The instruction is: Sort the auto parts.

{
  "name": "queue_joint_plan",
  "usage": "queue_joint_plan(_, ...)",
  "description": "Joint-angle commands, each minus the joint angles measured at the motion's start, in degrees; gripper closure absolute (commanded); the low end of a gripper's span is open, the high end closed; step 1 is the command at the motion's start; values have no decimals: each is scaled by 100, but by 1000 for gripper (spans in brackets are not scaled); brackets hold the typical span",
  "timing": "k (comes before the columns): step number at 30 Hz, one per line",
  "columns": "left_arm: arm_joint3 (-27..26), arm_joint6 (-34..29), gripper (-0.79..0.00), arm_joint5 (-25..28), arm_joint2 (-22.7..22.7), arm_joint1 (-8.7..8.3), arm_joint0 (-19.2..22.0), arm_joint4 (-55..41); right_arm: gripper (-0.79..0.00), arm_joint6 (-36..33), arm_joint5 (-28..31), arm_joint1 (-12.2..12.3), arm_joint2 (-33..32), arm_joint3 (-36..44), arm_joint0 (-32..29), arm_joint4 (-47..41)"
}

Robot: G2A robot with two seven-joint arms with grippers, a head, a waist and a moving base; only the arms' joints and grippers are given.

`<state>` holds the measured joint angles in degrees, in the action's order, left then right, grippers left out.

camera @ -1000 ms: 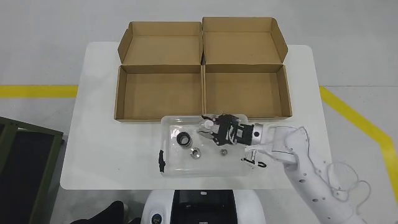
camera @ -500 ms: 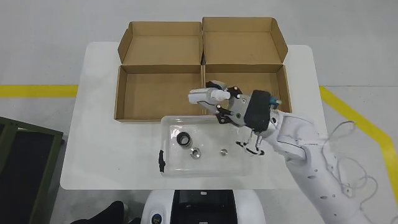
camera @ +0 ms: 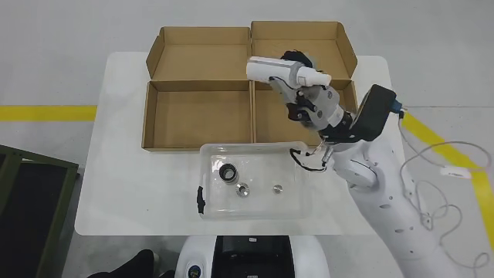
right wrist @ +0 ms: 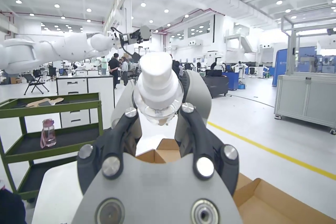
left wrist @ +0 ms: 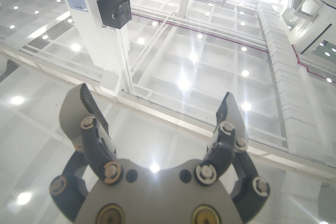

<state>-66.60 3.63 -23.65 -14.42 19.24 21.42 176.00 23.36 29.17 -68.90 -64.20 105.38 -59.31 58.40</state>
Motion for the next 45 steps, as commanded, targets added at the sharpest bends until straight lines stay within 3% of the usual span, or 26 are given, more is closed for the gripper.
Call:
queue_joint_plan(1, 0, 0, -785, 0, 0, 0, 0, 0, 0, 127, -49, -21, -8, 4, 26, -61)
queue_joint_plan(9, 0, 0, -785, 0, 0, 0, 0, 0, 0, 296, -123, -53, -172, 70, 6, 10)
queue_joint_plan(17, 0, 0, -785, 0, 0, 0, 0, 0, 0, 203, 183, -52, -242, 44, -103, 176)
queue_joint_plan(31, 0, 0, -785, 0, 0, 0, 0, 0, 0, -777, 578, 13, -219, -602, -612, 730)
queue_joint_plan(45, 0, 0, -785, 0, 0, 0, 0, 0, 0, -2019, 864, 102, -400, -1564, -309, 1423)
